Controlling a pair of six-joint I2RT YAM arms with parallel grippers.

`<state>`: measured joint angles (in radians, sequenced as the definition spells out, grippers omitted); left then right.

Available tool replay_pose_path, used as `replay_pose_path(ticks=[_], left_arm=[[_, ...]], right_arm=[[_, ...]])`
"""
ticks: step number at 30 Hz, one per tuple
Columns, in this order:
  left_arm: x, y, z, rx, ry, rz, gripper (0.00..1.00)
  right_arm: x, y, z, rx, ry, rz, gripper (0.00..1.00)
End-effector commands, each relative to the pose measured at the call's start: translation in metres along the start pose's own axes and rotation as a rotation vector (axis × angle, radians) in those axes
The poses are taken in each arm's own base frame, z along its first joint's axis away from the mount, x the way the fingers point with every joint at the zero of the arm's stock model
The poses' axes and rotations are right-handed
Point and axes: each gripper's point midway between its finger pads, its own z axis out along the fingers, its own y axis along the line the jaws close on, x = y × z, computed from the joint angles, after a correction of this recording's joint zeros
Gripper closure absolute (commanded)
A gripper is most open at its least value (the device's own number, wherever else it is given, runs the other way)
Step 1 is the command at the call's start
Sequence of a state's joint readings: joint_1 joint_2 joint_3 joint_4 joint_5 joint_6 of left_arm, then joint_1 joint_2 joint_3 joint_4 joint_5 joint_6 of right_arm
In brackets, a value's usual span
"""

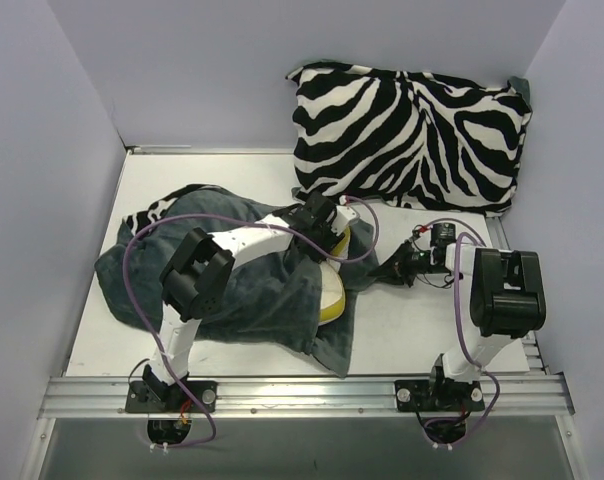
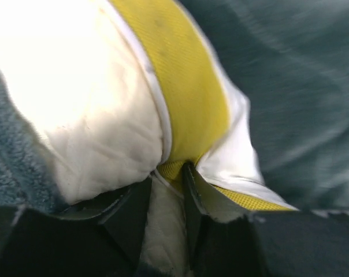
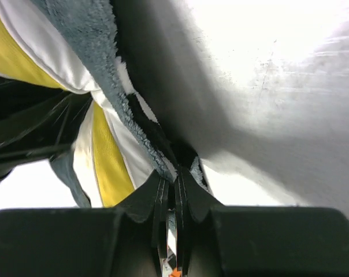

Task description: Put the pillow into the pillowcase

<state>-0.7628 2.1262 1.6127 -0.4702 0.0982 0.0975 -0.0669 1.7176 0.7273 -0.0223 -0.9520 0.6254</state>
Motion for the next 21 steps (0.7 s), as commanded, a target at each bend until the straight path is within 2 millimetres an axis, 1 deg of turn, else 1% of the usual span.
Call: replay_pose_path(ticks=[1, 2, 3, 4, 5, 6, 7, 9, 11, 13, 14, 16, 17, 18, 19, 20, 21], left_arm=[[0.11, 0.135, -0.019, -0.5, 0.361, 0.121, 0.61], [0.116, 0.143, -0.023, -0.523, 0.379, 0.134, 0.61], [0.127, 0.153, -0.03, -0.559, 0.416, 0.15, 0.61], [0.133, 0.166, -0.034, -0.584, 0.434, 0.174, 0.61], [0.138, 0.172, -0.039, -0.591, 0.455, 0.183, 0.62], [0.136, 0.17, -0.041, -0.56, 0.43, 0.188, 0.63], [0.135, 0.17, -0.043, -0.566, 0.434, 0.224, 0.63], [0.134, 0.176, -0.052, -0.624, 0.455, 0.266, 0.63], [0.134, 0.187, -0.059, -0.664, 0.472, 0.283, 0.64], [0.135, 0.198, -0.072, -0.673, 0.49, 0.291, 0.64], [0.142, 0.206, -0.081, -0.679, 0.503, 0.282, 0.65], [0.142, 0.213, -0.098, -0.681, 0.52, 0.316, 0.64], [0.154, 0.219, -0.106, -0.677, 0.548, 0.318, 0.64], [0.153, 0.223, -0.117, -0.685, 0.546, 0.329, 0.64], [0.158, 0.228, -0.124, -0.674, 0.571, 0.363, 0.64], [0.168, 0.23, -0.129, -0.666, 0.597, 0.377, 0.64], [0.175, 0.238, -0.141, -0.673, 0.611, 0.371, 0.65]], right_arm=[[0.006, -0.014, -0.027, 0.043, -0.025, 0.073, 1.0], [0.005, -0.015, -0.029, 0.042, -0.027, 0.063, 1.0], [0.005, -0.015, -0.032, 0.041, -0.03, 0.065, 1.0], [0.004, -0.016, -0.037, 0.039, -0.037, 0.083, 1.0], [0.003, -0.017, -0.039, 0.039, -0.041, 0.071, 1.0], [0.002, -0.017, -0.043, 0.037, -0.051, 0.07, 1.0], [0.0, -0.02, -0.046, 0.037, -0.057, 0.085, 1.0], [-0.002, -0.022, -0.05, 0.037, -0.062, 0.082, 1.0], [-0.005, -0.024, -0.056, 0.034, -0.072, 0.098, 1.0], [-0.007, -0.025, -0.061, 0.036, -0.071, 0.094, 1.0], [-0.011, -0.024, -0.064, 0.032, -0.076, 0.085, 1.0], [-0.014, -0.027, -0.069, 0.036, -0.079, 0.092, 1.0], [-0.019, -0.025, -0.072, 0.032, -0.088, 0.084, 1.0], [-0.02, -0.027, -0.075, 0.033, -0.089, 0.096, 1.0], [-0.022, -0.027, -0.078, 0.033, -0.092, 0.083, 1.0], [-0.026, -0.024, -0.081, 0.032, -0.101, 0.074, 1.0], [-0.029, -0.025, -0.085, 0.031, -0.107, 0.075, 1.0]])
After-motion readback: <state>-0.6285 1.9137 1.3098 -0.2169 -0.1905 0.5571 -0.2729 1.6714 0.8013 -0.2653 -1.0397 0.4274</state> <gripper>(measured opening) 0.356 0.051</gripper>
